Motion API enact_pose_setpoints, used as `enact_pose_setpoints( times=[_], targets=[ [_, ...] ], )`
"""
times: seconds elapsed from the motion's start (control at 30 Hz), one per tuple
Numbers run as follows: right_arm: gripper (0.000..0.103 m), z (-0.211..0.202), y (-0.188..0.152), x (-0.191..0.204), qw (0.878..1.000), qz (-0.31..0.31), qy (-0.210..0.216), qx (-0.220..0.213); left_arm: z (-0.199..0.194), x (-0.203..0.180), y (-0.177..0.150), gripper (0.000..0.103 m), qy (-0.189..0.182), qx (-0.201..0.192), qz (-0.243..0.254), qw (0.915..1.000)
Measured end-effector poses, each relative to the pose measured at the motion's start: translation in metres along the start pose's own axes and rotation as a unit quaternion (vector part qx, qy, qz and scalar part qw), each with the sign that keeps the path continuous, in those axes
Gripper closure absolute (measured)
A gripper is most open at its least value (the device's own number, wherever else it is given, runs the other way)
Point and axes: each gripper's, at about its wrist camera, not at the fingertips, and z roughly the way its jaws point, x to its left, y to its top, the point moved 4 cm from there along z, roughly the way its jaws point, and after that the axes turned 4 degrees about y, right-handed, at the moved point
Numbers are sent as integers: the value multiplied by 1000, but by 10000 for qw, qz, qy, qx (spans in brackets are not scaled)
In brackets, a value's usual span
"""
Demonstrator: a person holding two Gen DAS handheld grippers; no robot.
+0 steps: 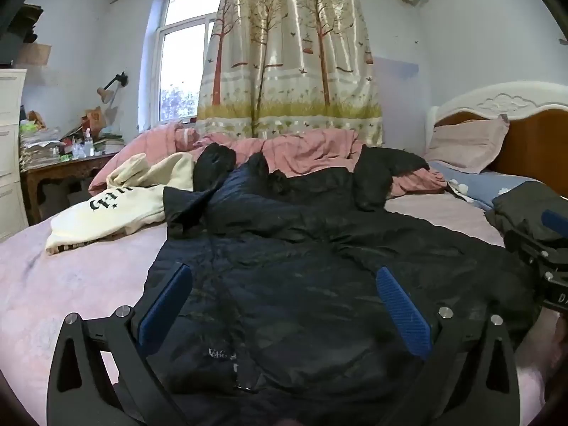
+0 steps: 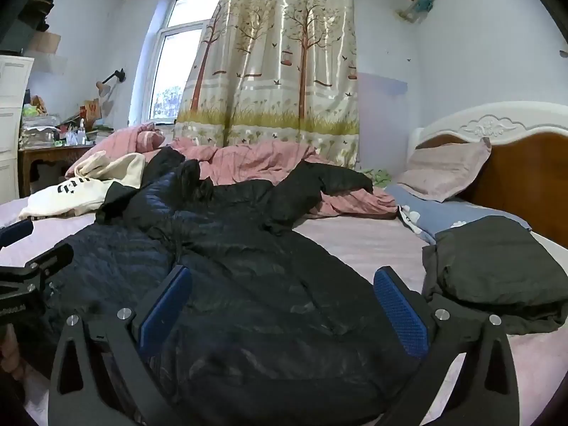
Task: Fold large clothes
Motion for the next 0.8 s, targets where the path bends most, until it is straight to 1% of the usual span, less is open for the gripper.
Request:
enact_pose_setpoints(
  times=[0.03, 0.07, 0.1, 0.17, 0.2, 0.23, 0.27, 0.3, 0.33, 0.43, 0.5, 0.53, 0.6, 0.63, 0.7, 0.8],
  targets=[
    [0, 3, -1, 1, 10000, -5, -20, 90, -4, -1, 0, 0, -20, -62, -37, 10000],
    [0, 5, -1, 2, 9998, -18, 4, 175, -3, 0, -2, 0, -104, 16, -81, 9999],
    [0, 7, -2, 4, 9997, -40, 79, 230, 3, -1, -5, 0, -180, 190, -78, 9996],
    [0, 11, 1, 20, 9988, -397, 33, 275, 1, 0, -1, 0, -309, 64, -116, 9994],
    [0, 10, 2, 25, 9985, -468, 37, 265, -5, 3, -1, 0, -333, -72, -152, 9993],
    [0, 9, 2, 30, 9982, -521, 71, 279, -7, 4, 0, 0, -346, -104, -144, 9992],
    [0, 8, 3, 36, 9980, -561, 123, 277, -13, 3, 0, 0, -325, -183, -92, 9993],
    [0, 8, -3, 31, 9982, -518, 55, 288, -6, -4, 1, 0, -274, -129, -20, 9995],
    [0, 10, -3, 33, 9978, -575, -105, 305, -6, -5, 3, 0, -222, -107, 1, 9997],
    [0, 9, -8, 25, 9981, -505, -182, 306, -3, -3, 3, 0, -60, -19, -32, 10000],
    [0, 11, -9, 19, 9983, -374, -229, 373, -3, -2, 2, 0, -44, 7, -87, 10000],
    [0, 11, -9, 16, 9984, -306, -239, 403, -4, 0, 4, 0, -157, -14, -151, 9998],
    [0, 12, -8, 11, 9985, -190, -284, 438, -5, 6, 4, 0, -572, -55, -315, 9979],
    [0, 13, -9, 9, 9984, -153, -315, 443, -4, 8, 5, 0, -599, -20, -365, 9975],
    [0, 13, -9, 3, 9984, -48, -355, 447, -3, 11, 5, 0, -491, -4, -396, 9980],
    [0, 14, -9, 0, 9983, 21, -327, 476, -7, 6, 7, 0, -681, -95, -331, 9971]
  ],
)
